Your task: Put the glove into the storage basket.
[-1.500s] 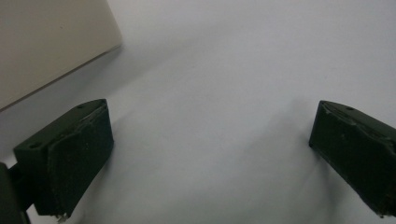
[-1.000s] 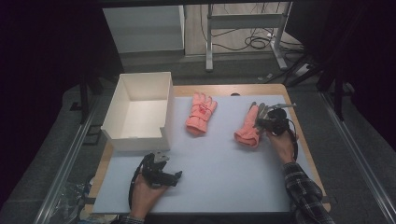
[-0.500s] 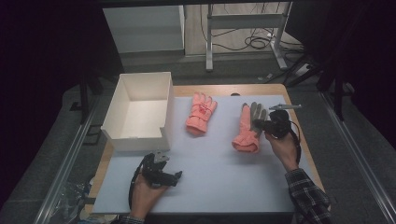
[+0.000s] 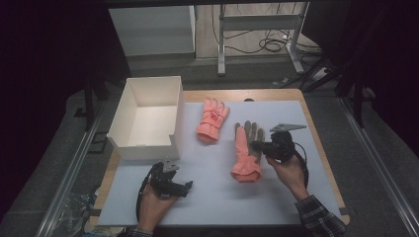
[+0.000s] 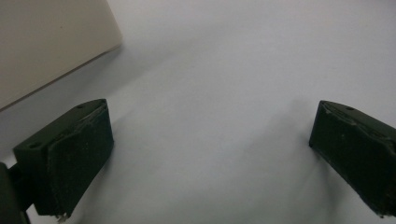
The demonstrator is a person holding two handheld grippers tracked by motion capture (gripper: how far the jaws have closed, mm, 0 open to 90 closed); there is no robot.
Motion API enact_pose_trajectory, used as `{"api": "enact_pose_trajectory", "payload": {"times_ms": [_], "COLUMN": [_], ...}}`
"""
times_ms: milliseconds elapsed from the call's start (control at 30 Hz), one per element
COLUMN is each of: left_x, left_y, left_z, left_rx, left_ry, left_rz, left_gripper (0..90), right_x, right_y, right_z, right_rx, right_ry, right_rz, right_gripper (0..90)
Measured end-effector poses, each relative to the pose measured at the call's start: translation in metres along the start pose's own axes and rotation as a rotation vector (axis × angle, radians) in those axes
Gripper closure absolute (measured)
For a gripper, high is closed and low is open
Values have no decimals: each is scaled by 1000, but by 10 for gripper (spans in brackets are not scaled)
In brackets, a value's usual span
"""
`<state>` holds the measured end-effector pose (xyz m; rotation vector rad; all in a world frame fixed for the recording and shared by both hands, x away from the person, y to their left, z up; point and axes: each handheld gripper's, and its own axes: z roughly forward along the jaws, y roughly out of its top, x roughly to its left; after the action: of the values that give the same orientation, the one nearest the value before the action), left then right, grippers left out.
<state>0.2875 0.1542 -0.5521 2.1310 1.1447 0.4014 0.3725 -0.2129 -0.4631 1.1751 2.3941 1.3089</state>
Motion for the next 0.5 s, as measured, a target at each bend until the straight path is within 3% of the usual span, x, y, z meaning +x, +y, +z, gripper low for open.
{"api": "enact_pose_trajectory", "payload": {"times_ms": [67,200,500], "left_x": [0,0,0], "left_y": [0,0,0], "left_z": [0,0,0], "left_rx": [0,2,3], "left_ry": [0,0,0], "left_rz": [-1,0,1], "left_gripper": [0,0,0], "right_x": [10,22,25], "right_y": [-6,-15,-31], "right_z": [6,17,32], "right_rx": [7,19,58], "right_ry": [35,59,44], "right_rz": [-4,-21,-75], "right_gripper": [884,884,881]}}
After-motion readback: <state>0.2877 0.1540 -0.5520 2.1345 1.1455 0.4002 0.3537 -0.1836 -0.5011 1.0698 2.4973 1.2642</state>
